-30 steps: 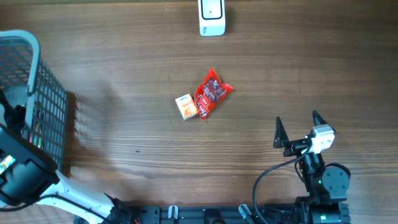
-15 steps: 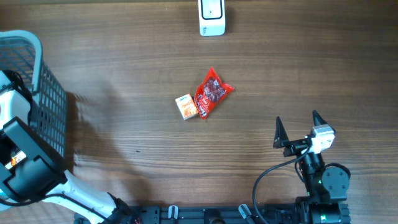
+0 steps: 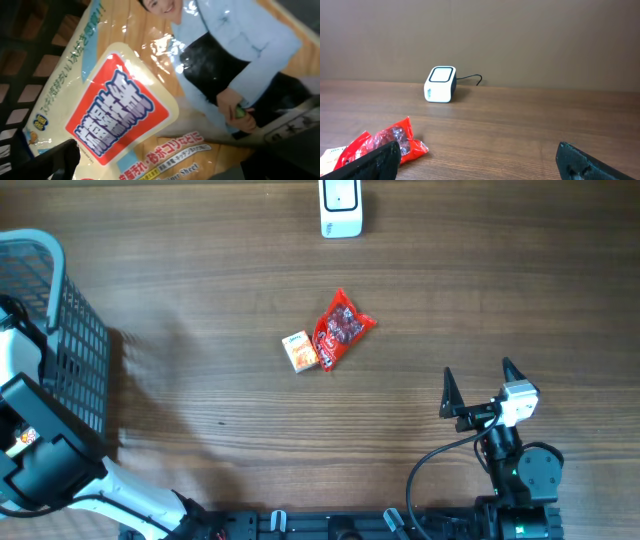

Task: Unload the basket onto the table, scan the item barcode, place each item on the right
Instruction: 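Reach left gripper into basket and grasp cream snack bag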

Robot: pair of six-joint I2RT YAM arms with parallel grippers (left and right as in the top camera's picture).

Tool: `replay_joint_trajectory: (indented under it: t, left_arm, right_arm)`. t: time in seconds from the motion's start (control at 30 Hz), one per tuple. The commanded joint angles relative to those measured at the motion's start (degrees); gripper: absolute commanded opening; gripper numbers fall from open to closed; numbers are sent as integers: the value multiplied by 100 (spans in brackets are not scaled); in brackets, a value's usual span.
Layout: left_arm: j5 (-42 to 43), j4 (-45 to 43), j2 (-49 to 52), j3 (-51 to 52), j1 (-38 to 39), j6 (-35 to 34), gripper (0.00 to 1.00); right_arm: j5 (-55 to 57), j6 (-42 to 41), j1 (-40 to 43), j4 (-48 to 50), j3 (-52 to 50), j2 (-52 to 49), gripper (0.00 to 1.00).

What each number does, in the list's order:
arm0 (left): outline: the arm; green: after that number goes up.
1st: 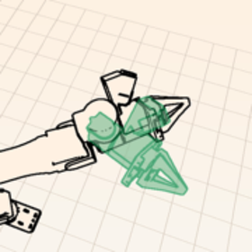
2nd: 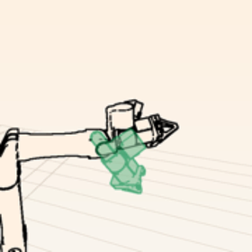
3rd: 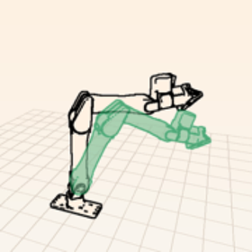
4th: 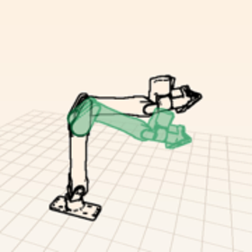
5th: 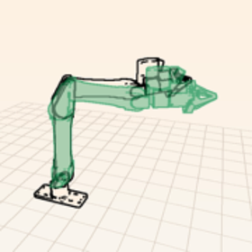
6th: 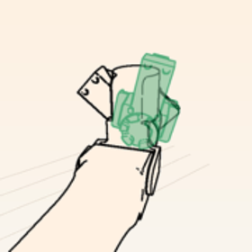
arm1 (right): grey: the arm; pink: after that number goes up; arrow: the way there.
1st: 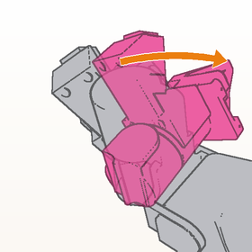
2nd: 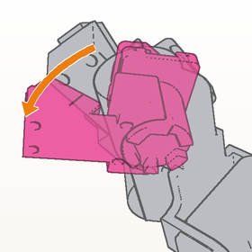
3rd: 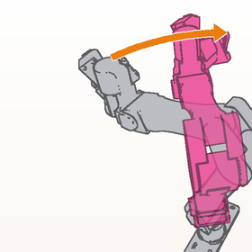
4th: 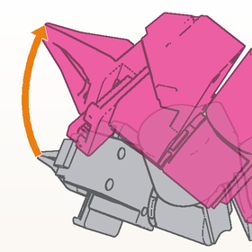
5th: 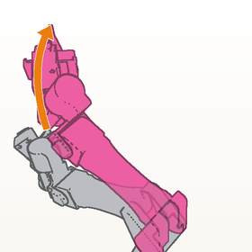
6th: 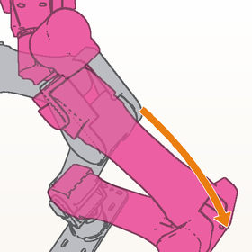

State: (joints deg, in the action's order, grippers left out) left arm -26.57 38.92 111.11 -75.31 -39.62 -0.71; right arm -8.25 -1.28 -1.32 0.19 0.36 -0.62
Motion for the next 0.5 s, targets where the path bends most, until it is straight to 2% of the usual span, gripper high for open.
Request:
replay_joint_trajectory:
  t: [0.0,0.1,0.23,0.27,0.4,0.47]
  left_arm:
    - [697,68,155,-20,33,-199,100]
    - [702,-15,31,-79,33,-402,100]
    - [-162,-66,81,-76,-50,-769,100]
    - [7,-111,81,-76,-151,-1211,100]
    - [1718,-586,101,-76,-417,-1327,100]
    - [1886,-796,144,-76,-455,-1327,100]
  right_arm:
    - [59,-26,-11,24,-7,20,100]
    - [59,-24,-11,24,-4,20,100]
    - [59,-24,-11,24,-7,20,100]
    - [59,-26,-11,24,-4,20,100]
    - [59,-24,-11,24,-4,20,100]
    - [59,-24,-11,24,-4,20,100]
